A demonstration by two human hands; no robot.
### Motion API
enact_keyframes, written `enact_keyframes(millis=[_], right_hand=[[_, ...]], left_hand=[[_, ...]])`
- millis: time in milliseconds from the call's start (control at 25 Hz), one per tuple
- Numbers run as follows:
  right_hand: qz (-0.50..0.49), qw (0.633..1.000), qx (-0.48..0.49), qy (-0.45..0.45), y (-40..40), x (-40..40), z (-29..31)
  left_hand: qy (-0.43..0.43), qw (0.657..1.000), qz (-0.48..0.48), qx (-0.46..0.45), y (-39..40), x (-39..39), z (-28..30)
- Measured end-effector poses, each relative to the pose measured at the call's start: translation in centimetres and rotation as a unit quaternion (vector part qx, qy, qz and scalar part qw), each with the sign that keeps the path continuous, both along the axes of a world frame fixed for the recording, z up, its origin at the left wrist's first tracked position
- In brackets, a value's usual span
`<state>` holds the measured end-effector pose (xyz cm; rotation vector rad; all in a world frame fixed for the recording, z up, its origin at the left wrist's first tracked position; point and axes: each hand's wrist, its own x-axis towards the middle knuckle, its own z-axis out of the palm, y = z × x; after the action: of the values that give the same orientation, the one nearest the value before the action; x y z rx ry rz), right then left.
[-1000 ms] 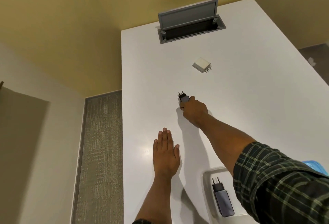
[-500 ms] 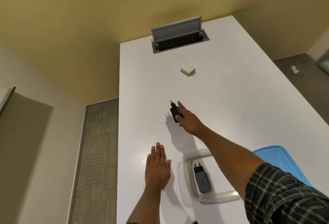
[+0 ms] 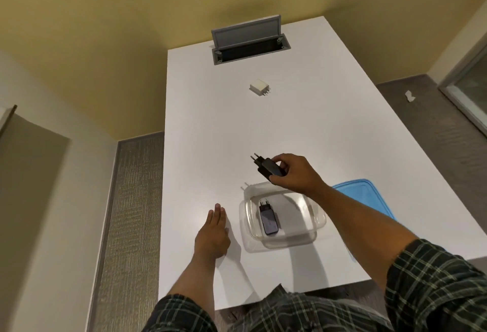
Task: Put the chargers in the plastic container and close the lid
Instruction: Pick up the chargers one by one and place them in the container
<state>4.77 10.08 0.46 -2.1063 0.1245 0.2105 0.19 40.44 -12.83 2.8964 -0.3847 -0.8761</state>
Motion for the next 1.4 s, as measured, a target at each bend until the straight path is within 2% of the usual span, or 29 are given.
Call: enact_keyframes(millis=[160,280,440,600,840,1240,1400], right_hand=[[0.156,0.979,-0.130,-0.006,-2.1,-2.7,0.3],[0.213,0.954,-0.213,0.012,-2.2,-4.4,-0.7],[0.177,0.944,-0.272,0.052,-1.3,-6.0,-2.5],[0.119,0.946,-0.281,0.110,0.3,-6.9,-3.9],[0.103,0.935,-0.303,0.154,1.7,-7.3,-5.6],[0.122,0.922,-0.321,0.180,2.8,-6.3,-6.4],[0.129,0.915,-0.360,0.125,2.2,-5.4,-5.6]], left_hand=[[0.037,0.999,0.005,0.009,1.1,-0.4,0.2],[0.050,0.999,0.016,0.008,0.6,-1.0,0.9],[0.070,0.997,0.030,0.011,-0.5,-1.6,1.6],[0.075,0.996,0.030,0.023,-0.7,-2.1,1.6],[0.082,0.995,0.042,0.035,-1.8,-2.1,2.2],[0.068,0.996,0.036,0.040,-1.5,-2.1,2.5],[0.007,0.997,0.052,0.048,-2.0,-1.1,3.7]])
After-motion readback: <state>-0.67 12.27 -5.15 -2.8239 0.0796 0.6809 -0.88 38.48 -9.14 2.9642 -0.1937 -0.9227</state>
